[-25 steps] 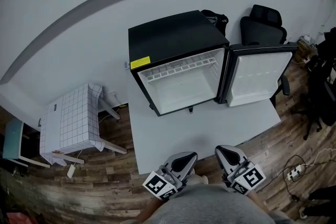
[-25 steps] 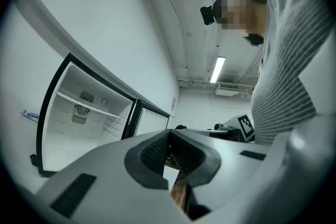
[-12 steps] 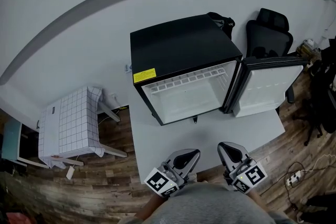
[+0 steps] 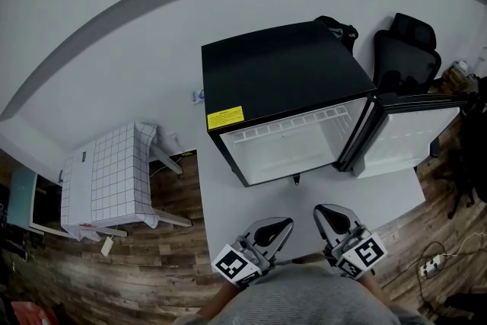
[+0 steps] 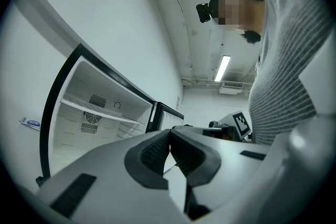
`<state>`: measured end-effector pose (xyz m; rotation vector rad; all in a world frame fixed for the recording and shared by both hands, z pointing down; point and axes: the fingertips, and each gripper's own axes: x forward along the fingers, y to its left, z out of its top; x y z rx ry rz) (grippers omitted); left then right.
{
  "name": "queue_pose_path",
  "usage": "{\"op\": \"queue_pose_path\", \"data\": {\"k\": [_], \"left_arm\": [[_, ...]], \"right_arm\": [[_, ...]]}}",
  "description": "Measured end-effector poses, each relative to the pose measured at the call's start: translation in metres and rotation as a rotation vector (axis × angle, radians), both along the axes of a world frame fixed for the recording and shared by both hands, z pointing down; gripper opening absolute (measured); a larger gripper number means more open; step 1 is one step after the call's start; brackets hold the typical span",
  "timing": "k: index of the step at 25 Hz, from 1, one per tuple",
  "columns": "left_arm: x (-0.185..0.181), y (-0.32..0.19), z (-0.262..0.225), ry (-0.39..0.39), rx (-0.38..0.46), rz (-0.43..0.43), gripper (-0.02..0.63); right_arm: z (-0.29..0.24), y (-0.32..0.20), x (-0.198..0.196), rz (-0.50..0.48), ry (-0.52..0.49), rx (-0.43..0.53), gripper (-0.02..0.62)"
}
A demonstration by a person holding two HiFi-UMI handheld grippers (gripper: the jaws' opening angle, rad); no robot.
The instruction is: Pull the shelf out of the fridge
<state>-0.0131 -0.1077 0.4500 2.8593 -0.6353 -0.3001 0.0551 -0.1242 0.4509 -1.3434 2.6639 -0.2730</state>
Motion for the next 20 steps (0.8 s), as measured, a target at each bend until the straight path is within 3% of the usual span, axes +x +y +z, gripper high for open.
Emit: {"op": "queue_pose_path", "data": {"k": [8,15,20], "left_arm": [[0.011,-0.017,0.0,-0.002,0.011,-0.055,0.011],[0.04,-0.024,0.003,-0.008,-0.009,-0.164,0.011],[0.069,-0.03,0.0,0.003,0.001,-0.196,0.011]], "right_arm": [[0.003,-0.017,0.02,-0.03,0.011,-0.006,0.012],[-0.012,-0.028,0.056,-0.119,0.056,0.041,0.012],[-0.011,-0.033,0.076,-0.171,0.081,0.038,0.012]]}}
